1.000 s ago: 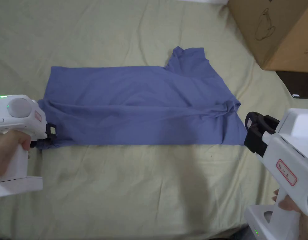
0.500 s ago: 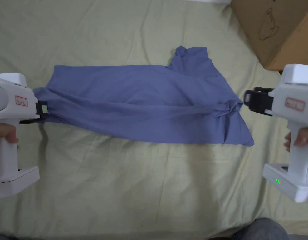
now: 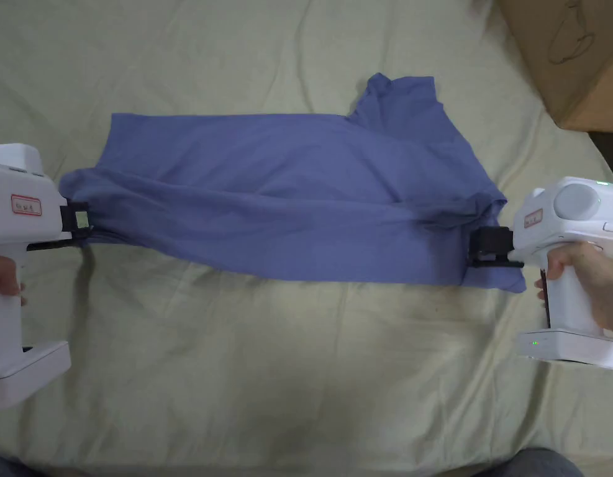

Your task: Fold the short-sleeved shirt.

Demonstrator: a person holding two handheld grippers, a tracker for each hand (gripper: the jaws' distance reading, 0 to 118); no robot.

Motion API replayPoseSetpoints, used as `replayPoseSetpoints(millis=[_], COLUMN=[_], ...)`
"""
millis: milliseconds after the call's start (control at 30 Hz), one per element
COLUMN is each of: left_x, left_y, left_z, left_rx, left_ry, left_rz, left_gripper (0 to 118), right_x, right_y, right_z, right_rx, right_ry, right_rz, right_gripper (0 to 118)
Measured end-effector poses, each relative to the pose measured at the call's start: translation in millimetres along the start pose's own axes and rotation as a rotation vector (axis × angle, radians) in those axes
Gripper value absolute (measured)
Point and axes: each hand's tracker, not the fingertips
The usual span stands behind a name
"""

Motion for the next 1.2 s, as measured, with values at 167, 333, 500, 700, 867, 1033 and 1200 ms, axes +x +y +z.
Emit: replayPoseSetpoints(millis=[167, 333, 500, 700, 867, 1033, 1200], left_x=[-2.0, -17.5, -16.1, -83.9, -101.8, -91.8, -86.5], left_y=[-4.0, -3.8, 4.9, -27.6, -85.8, -139.7, -121.8], left_z=[-11.0, -1.3, 25.7, 61.6, 66.3, 54.2, 69.5], left_rx=[-0.024, -0.04, 0.0, 0.0, -0.088, -0.165, -0.015], left_ry=[0.021, 0.003, -0.039, -0.072, -0.063, -0.012, 0.087], left_rz=[0.002, 0.059, 0.092, 0.065, 0.102, 0.117, 0.102], left_gripper=[1, 1, 1, 1, 1, 25, 100], right_x=[5.6, -0.6, 15.6, 34.8, 32.0, 26.7, 21.1], right_y=[-9.0, -4.0, -12.5, -74.0, -148.6, -191.3, -175.1], right_z=[-10.1, 22.9, 93.7, 140.6, 126.9, 101.7, 126.4], right_rx=[0.006, 0.012, 0.114, 0.171, 0.126, 0.047, 0.109], right_ry=[0.144, 0.097, 0.189, 0.238, 0.258, 0.226, 0.082], right_rz=[-0.111, 0.003, 0.001, -0.014, -0.065, -0.118, 0.018], right_gripper=[19, 8, 8, 8, 8, 9, 84])
